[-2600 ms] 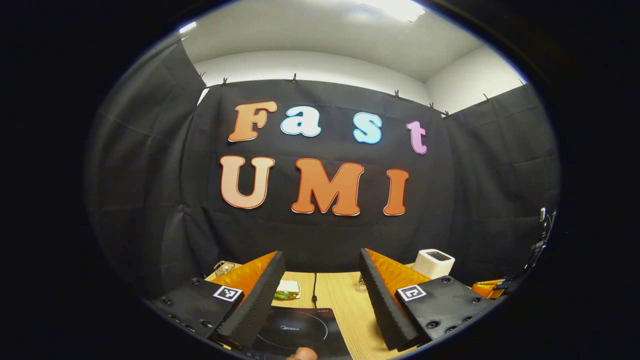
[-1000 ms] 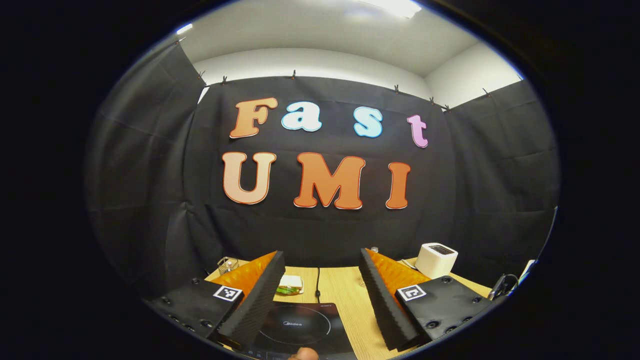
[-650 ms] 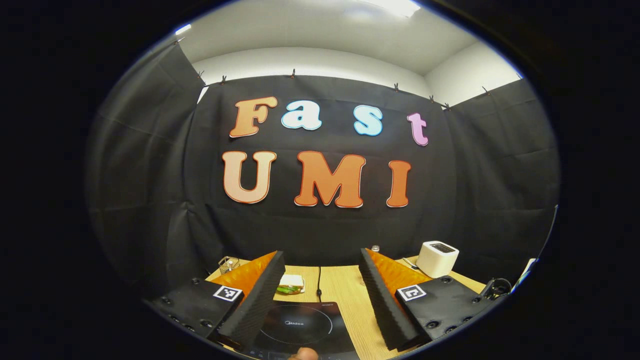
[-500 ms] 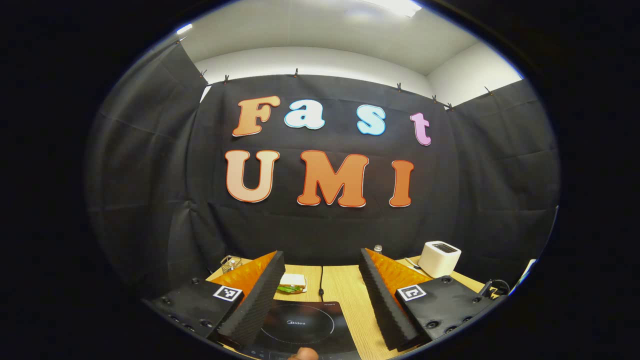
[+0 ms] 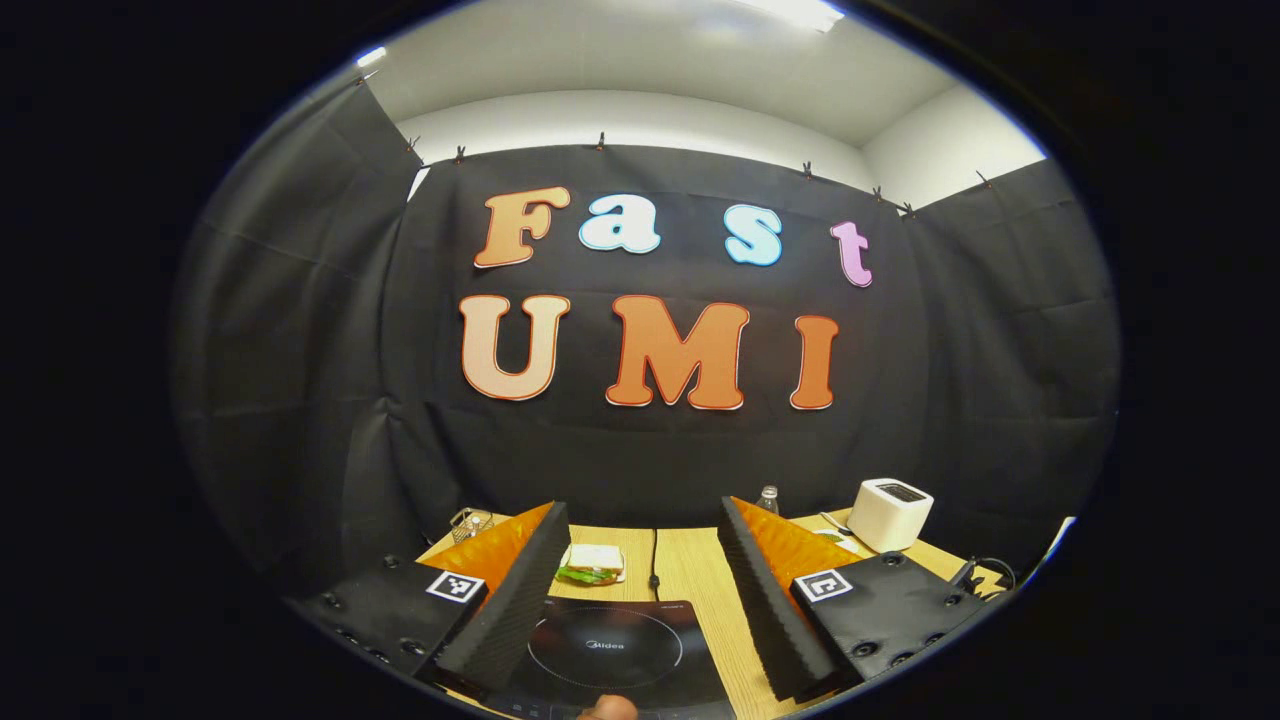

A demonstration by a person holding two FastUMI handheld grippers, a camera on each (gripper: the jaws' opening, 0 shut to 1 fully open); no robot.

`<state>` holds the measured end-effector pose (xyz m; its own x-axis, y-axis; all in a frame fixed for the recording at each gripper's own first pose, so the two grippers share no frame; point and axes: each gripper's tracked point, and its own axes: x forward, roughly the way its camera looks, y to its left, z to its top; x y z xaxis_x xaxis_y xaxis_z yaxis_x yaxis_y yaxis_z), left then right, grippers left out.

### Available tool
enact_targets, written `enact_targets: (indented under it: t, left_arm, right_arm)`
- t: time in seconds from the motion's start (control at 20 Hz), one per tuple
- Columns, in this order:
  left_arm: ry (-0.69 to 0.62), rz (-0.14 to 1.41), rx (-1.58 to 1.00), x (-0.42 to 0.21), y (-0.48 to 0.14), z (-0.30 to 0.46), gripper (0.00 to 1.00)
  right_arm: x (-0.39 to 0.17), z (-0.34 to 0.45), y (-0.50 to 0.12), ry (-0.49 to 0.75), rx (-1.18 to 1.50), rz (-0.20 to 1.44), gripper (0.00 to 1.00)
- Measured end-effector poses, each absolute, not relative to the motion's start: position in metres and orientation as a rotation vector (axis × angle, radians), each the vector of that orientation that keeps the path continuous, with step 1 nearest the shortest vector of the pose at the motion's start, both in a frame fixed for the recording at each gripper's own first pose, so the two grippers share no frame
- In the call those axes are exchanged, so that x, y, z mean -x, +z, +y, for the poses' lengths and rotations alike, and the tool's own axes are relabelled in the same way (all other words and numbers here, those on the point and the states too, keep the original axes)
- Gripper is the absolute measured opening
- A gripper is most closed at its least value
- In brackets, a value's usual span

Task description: First push the handle of the pot to place it horizontally, then grasp the pot with both hands and set it on the induction cooktop.

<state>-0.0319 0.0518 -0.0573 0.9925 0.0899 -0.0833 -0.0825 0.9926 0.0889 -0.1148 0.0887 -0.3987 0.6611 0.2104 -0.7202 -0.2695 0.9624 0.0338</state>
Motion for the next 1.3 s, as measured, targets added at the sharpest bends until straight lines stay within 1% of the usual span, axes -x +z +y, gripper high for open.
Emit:
enact_targets:
  t: [0.65, 1.3]
  left_arm:
    - [0.082, 0.099, -0.096, 0.036, -0.068, 0.065, 0.97]
    - [0.116, 0.07, -0.107, 0.056, -0.054, 0.087, 0.97]
  right_arm:
    - [0.099, 0.106, -0.404, 0.258, 0.075, 0.812, 0.0]
    - [0.08, 0.132, -0.4, 0.286, 0.091, 0.78, 0.0]
